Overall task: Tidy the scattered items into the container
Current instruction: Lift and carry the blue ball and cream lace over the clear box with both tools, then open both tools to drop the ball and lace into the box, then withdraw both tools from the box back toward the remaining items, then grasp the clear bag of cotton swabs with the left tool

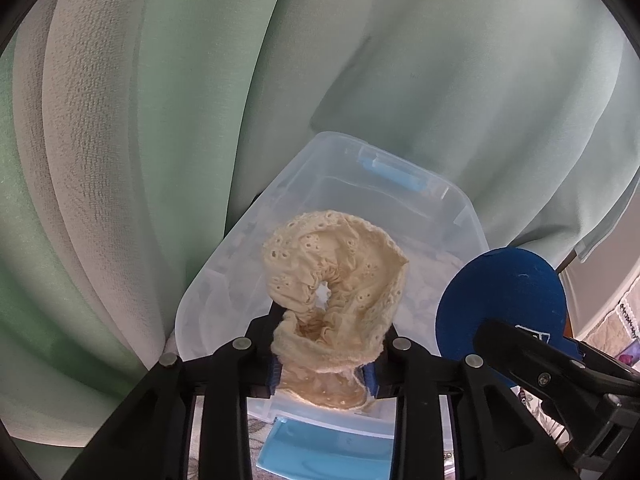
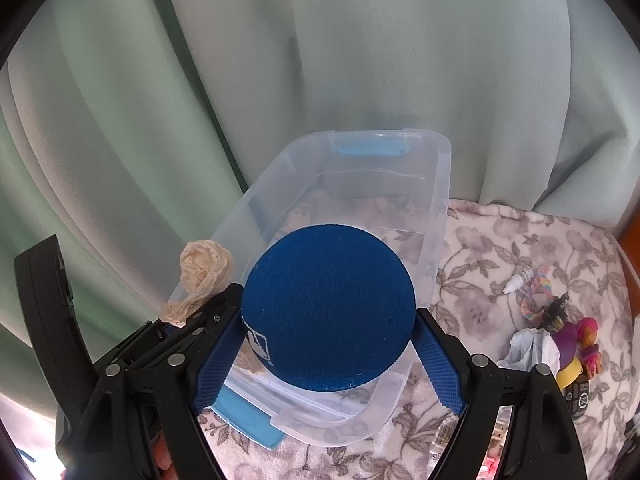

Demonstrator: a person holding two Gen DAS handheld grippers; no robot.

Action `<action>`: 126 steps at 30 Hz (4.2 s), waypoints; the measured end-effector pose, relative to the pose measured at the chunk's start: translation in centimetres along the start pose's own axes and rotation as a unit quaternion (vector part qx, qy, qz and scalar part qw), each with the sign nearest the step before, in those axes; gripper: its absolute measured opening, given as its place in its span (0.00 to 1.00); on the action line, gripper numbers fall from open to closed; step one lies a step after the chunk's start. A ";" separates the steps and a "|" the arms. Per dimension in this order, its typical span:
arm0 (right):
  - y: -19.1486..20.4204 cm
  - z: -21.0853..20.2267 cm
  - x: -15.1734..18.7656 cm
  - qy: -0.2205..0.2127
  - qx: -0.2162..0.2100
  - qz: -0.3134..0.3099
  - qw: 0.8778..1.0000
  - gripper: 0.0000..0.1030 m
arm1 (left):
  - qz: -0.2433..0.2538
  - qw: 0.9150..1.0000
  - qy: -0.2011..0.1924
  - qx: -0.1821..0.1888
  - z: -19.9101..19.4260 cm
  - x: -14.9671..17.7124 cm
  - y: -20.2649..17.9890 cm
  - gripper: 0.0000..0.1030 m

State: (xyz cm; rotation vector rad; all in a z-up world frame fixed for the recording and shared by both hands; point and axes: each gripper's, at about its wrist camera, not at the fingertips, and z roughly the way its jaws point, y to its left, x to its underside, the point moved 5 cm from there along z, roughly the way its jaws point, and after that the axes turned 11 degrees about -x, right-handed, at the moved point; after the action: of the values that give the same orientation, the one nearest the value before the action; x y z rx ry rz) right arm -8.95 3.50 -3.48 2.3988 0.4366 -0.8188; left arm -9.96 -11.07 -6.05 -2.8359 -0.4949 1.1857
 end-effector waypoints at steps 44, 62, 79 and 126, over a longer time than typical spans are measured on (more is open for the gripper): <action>-3.8 -5.5 1.4 -0.057 0.009 0.052 0.997 0.96 | 0.053 0.998 -0.010 -0.021 -1.7 0.9 -0.6 0.65; -14.8 -12.4 6.6 -0.113 0.070 0.172 0.976 1.00 | 0.098 0.994 -0.014 -0.046 -3.0 1.9 -2.5 0.76; -20.3 -16.2 11.0 -0.136 0.095 0.232 0.958 1.00 | 0.142 0.990 0.006 -0.004 -6.0 4.4 -8.7 0.76; -24.2 -15.5 17.4 -0.072 0.085 0.264 0.958 1.00 | 0.259 0.957 0.125 0.045 -3.3 16.2 -18.1 0.96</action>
State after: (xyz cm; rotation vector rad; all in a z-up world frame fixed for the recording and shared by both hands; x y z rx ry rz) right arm 0.13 33.99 -14.22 2.4134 -0.3394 -0.7934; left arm -2.03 11.28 -12.28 -3.0627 0.3274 0.8332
